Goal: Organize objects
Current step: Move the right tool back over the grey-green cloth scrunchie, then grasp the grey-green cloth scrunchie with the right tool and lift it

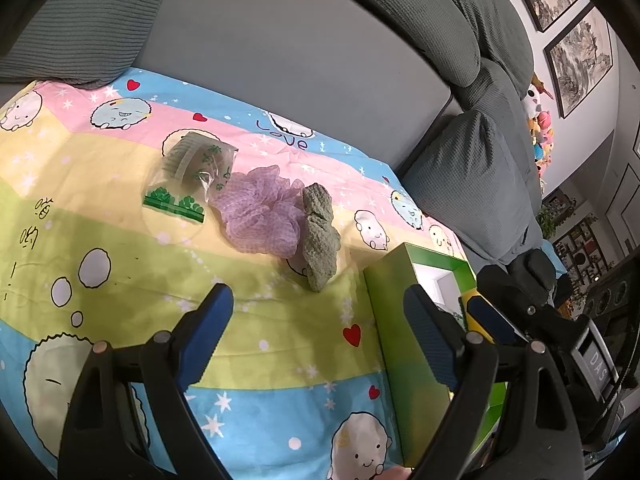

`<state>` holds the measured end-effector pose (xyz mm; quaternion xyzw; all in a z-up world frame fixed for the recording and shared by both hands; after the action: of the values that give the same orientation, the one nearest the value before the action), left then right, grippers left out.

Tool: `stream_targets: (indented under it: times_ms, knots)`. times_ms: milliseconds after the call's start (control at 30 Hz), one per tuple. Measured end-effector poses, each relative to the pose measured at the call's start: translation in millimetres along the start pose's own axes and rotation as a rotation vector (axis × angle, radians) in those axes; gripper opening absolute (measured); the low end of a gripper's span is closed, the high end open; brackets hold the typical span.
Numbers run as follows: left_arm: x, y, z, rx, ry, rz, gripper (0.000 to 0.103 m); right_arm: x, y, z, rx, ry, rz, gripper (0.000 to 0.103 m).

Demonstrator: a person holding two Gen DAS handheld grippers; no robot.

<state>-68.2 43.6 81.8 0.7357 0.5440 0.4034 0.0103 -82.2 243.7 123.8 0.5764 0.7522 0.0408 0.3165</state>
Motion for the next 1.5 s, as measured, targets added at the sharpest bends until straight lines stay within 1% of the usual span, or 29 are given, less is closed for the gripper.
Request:
stream_targets:
  times_ms: [367, 500, 733, 900, 967, 1100, 1233, 1300, 1400, 1500]
  knots:
    - [-7.1, -0.9, -1.9, -0.001, 0.007, -0.021, 0.087, -5.8, -2.0, 1.2, -0.008, 0.008, -0.013, 0.08]
    - [-14.7, -2.8, -5.6, -0.002, 0.016, -0.043, 0.087, -11.8, -8.5, 0.9, -0.021, 0.016, -0.019, 0.08]
    - [-28.9, -8.3, -8.8, -0.004, 0.031, -0.107, 0.087, -36.2, -29.1, -1.1, -0.065, 0.062, -0.037, 0.08]
    - [-34.6, -11.7, -9.3, -0.013, 0.024, -0.133, 0.087, -41.7, -47.8, -3.7, -0.101, 0.004, -0.061, 0.08]
    - [-37.6, -13.0, -9.7, -0.019, 0.026, -0.141, 0.087, -43.3, -55.0, -4.7, -0.107, -0.002, -0.048, 0.08]
    - [-44.8, -15.7, -11.1, -0.027, 0.03, -0.169, 0.087, -44.2, -76.5, -5.6, -0.133, 0.012, 0.026, 0.08]
    - [-51.4, -16.3, -12.4, -0.029, 0.032, -0.203, 0.087, -40.3, -106.8, 1.6, -0.193, 0.041, 0.106, 0.08]
    - [-52.6, -16.9, -13.0, -0.032, 0.029, -0.214, 0.087, -38.6, -120.1, 6.6, -0.222, 0.047, 0.12, 0.08]
    - [-52.3, -17.0, -13.0, -0.033, 0.017, -0.216, 0.087, -34.3, -140.9, 13.5, -0.247, 0.057, 0.115, 0.08]
    - [-54.0, -15.0, -15.4, -0.023, 0.023, -0.222, 0.087, -30.2, -153.0, 17.2, -0.245, 0.102, 0.178, 0.08]
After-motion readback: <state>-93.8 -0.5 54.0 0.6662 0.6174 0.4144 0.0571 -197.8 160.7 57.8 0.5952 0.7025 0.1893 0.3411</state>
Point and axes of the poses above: each gripper's, at about its wrist camera, not at the fingertips, and y roughly against the way its jaws point, x to its right, z to its underside, the point moved 3 cm from there along -y, roughly the way its jaws point, and after that the axes turned 13 degrees about x, right-handed, at the moved point
